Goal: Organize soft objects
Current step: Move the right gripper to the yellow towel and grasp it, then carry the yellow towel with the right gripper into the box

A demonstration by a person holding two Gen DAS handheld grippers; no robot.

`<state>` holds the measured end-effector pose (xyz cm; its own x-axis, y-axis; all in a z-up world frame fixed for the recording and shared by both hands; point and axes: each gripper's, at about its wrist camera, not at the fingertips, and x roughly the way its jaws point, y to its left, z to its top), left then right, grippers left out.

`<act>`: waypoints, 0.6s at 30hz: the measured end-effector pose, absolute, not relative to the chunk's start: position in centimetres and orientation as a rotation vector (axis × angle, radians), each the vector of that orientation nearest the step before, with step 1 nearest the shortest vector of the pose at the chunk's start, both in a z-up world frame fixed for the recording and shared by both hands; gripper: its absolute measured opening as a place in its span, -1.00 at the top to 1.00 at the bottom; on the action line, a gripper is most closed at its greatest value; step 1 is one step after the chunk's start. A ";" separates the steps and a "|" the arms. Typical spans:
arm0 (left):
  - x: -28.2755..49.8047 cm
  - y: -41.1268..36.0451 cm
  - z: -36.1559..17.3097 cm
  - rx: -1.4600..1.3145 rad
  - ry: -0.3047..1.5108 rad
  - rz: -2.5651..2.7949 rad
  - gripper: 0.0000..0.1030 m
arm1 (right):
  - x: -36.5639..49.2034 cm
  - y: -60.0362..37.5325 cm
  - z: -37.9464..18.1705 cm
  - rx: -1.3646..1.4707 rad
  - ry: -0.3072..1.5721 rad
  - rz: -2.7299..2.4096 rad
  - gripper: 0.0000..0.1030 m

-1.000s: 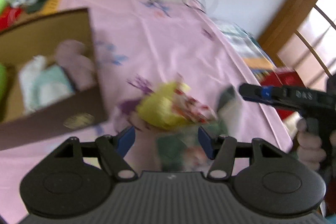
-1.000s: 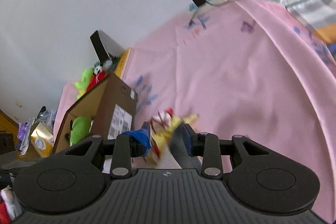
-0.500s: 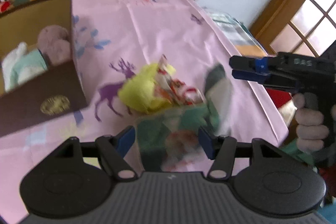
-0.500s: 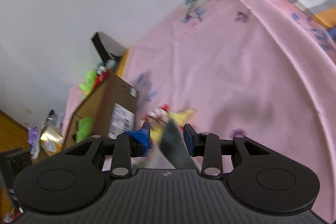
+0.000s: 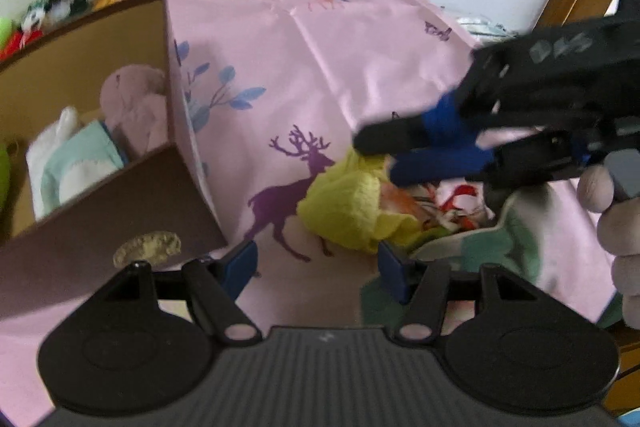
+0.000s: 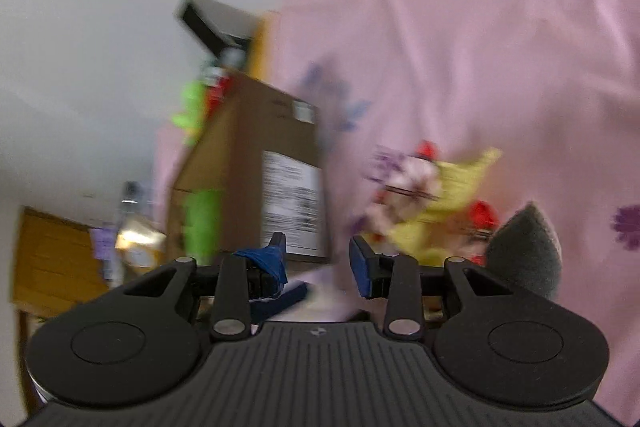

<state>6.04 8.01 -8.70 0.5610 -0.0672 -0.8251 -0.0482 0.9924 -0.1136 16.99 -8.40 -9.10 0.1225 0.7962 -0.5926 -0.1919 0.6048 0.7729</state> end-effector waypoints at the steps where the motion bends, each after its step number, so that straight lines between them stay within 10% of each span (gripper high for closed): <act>1: 6.3 7.8 -8.9 -0.099 0.974 -0.005 -0.16 | 17.2 -8.6 -9.6 0.593 1.270 0.750 0.63; 13: 11.2 6.4 -11.7 -0.013 1.006 -0.084 -0.15 | 19.6 -11.0 -13.8 0.689 1.337 0.628 0.62; 18: 11.5 6.9 -12.2 -0.101 1.007 -0.085 0.34 | 19.8 -9.7 -14.3 0.682 1.330 0.657 0.67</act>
